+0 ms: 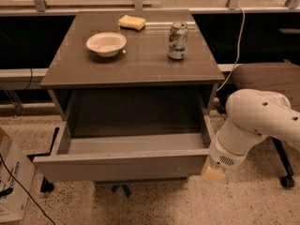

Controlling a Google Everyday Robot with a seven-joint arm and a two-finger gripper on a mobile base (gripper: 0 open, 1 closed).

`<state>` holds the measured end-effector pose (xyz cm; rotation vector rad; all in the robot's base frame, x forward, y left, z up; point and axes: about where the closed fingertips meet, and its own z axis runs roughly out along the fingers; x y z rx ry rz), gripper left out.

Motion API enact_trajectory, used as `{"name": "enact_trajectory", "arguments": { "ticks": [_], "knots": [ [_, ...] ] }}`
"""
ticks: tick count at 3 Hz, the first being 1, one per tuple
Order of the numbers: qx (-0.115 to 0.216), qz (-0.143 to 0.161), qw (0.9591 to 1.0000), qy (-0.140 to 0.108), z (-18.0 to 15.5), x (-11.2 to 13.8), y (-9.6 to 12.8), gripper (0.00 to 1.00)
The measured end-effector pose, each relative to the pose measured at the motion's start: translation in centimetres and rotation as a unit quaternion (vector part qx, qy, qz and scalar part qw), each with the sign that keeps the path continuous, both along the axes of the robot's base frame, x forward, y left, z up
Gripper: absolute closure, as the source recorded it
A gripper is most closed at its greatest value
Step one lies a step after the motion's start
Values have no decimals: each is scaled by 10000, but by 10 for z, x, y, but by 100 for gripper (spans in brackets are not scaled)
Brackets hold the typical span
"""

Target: Close top drawer

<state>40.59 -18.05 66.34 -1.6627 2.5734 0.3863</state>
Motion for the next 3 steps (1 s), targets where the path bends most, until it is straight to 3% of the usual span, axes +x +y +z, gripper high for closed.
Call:
{"name": "enact_trajectory", "arguments": {
  "ticks": [1,2,3],
  "knots": [
    [19,-62,9971,-764,-2,49,4,100],
    [25,-68,9969,-785,-2,49,4,100],
    [229,-209,9920,-1221,-6,101,1,100]
  ]
}}
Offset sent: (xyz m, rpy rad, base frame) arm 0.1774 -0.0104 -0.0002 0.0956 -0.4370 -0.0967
